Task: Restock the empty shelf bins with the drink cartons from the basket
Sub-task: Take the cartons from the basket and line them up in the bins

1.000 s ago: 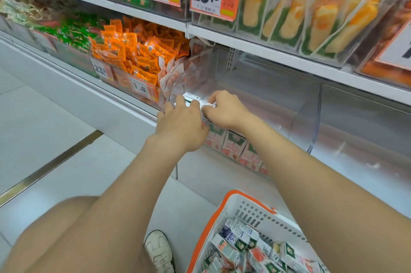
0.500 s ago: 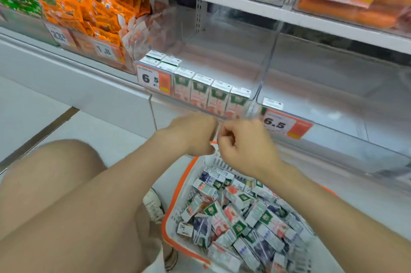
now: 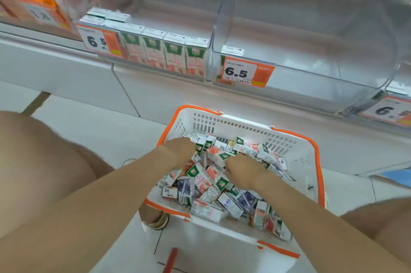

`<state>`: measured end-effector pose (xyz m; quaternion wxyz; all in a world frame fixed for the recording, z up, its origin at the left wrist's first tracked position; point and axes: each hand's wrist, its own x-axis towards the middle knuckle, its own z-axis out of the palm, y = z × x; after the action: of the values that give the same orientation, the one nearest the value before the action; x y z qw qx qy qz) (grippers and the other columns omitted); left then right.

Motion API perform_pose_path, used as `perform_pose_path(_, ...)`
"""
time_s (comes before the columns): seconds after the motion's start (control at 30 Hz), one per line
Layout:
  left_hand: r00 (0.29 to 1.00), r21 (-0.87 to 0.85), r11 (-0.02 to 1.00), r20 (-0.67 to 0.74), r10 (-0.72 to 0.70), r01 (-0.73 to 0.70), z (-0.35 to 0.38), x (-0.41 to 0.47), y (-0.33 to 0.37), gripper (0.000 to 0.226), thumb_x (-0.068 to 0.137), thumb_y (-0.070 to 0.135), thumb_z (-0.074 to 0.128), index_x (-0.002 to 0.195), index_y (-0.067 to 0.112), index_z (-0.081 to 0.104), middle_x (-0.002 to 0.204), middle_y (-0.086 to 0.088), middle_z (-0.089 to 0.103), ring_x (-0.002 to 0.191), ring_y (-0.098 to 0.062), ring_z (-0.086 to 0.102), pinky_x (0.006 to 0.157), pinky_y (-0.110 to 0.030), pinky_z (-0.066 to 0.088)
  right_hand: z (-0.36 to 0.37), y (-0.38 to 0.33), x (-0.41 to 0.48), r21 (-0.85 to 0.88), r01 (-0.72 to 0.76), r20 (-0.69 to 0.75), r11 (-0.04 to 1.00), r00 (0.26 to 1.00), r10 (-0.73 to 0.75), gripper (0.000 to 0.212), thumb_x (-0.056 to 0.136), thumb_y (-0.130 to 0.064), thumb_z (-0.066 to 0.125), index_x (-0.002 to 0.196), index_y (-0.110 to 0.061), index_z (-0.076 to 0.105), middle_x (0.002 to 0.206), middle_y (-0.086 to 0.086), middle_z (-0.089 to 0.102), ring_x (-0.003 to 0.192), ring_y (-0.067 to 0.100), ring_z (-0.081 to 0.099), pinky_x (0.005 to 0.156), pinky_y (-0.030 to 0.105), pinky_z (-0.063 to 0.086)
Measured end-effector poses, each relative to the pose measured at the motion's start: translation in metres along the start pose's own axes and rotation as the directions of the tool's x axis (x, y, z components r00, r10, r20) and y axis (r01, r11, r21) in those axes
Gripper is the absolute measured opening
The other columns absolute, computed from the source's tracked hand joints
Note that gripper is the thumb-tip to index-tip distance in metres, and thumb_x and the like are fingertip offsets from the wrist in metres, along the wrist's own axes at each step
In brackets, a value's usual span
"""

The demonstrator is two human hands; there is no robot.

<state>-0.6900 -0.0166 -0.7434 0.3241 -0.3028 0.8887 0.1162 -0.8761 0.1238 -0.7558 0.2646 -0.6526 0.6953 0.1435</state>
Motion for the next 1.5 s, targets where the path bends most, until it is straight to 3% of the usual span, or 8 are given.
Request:
perform_pose_path(0.1,0.988,-0.01,0.999,-0.151,-0.045,0.044,0.01,0.013,-0.001,0.061,0.089,-0.014,0.058,0.145,0.004,0.04,0.141,-0.017,0.042,0.118,-0.032,0.054,0.084,-0.038,0.052,0.01,0.0,0.015,0.03,-0.053,-0.126,0.998,0.99,0.057,0.009,0.098,-0.004,0.053,0.104,-0.008,0.06,0.092,0.011,0.059,0.085,0.03,0.064,0.07,0.04,0.055)
perform_pose_path(0.3,0.99,0.117,0.99,-0.123,-0.065,0.079,0.03,0.052,0.002,0.097,0.086,-0.004,0.07,0.162,0.002,0.011,0.17,-0.021,0.014,0.156,-0.04,0.022,0.122,-0.055,0.033,0.028,0.002,0.044,0.046,-0.047,-0.133,0.998,0.99,0.052,0.054,0.105,-0.041,0.056,0.149,-0.015,0.037,0.136,0.015,0.056,0.127,0.034,0.054,0.111,0.048,0.042)
perform_pose_path(0.83,0.942,-0.08,0.989,-0.302,-0.146,0.128,0.014,0.062,-0.006,0.043,0.092,0.001,0.065,0.13,0.009,0.048,0.123,-0.011,0.062,0.11,-0.03,0.063,0.092,-0.04,0.052,-0.008,0.01,0.028,0.465,0.019,-0.303,0.885,0.943,0.139,0.042,0.091,-0.029,0.061,0.129,-0.013,0.063,0.122,0.007,0.059,0.109,0.025,0.058,0.085,0.031,0.047)
perform_pose_path(0.97,0.932,-0.789,0.611,-0.176,-0.317,0.059,-0.014,0.043,-0.009,0.007,0.102,0.01,0.059,0.108,0.006,0.06,0.104,-0.017,0.072,0.086,-0.034,0.064,0.075,-0.038,0.052,-0.032,0.022,0.01,0.568,0.039,-0.387,0.822,0.894,0.225,0.041,0.105,-0.038,0.051,0.131,-0.009,0.063,0.121,0.009,0.071,0.111,0.026,0.065,0.09,0.033,0.051)
perform_pose_path(1.03,0.967,-0.962,0.273,-0.05,-0.251,0.021,-0.03,0.023,-0.01,0.012,0.103,0.009,0.062,0.113,0.013,0.066,0.105,-0.018,0.075,0.091,-0.039,0.071,0.08,-0.042,0.056,-0.041,0.025,0.001,0.595,0.074,-0.432,0.8,0.869,0.241,0.041,0.107,-0.045,0.05,0.123,-0.011,0.067,0.109,0.005,0.075,0.102,0.022,0.068,0.086,0.033,0.052)
perform_pose_path(1.1,0.988,-0.988,0.156,-0.006,-0.156,0.019,-0.045,-0.002,-0.01,0.02,0.103,0.014,0.065,0.121,0.024,0.064,0.11,-0.014,0.077,0.089,-0.03,0.071,0.088,-0.044,0.059,-0.051,0.024,-0.009,0.624,0.126,-0.473,0.771,0.847,0.244,0.037,0.106,-0.046,0.053,0.113,-0.015,0.071,0.097,-0.001,0.075,0.09,0.014,0.069,0.078,0.032,0.051)
perform_pose_path(1.37,0.973,-0.849,0.499,-0.226,-0.047,-0.173,-0.12,-0.108,-0.026,0.017,0.108,0.024,0.058,0.114,0.04,0.063,0.106,-0.007,0.07,0.09,-0.02,0.065,0.095,-0.048,0.055,-0.12,-0.03,-0.059,0.545,0.262,-0.633,0.796,0.752,0.186,0.037,0.1,-0.056,0.059,0.119,-0.027,0.072,0.095,-0.016,0.073,0.068,-0.003,0.06,0.072,0.024,0.049)
perform_pose_path(1.5,0.875,-0.802,0.533,-0.436,-0.211,-0.271,-0.15,-0.152,-0.052,0.024,0.109,0.021,0.055,0.131,0.031,0.057,0.106,0.0,0.064,0.088,-0.016,0.063,0.079,-0.028,0.051,-0.171,-0.066,-0.081,0.423,0.337,-0.767,0.841,0.627,0.135,0.044,0.097,-0.056,0.063,0.131,-0.028,0.069,0.105,-0.013,0.074,0.073,-0.003,0.057,0.081,0.027,0.048)
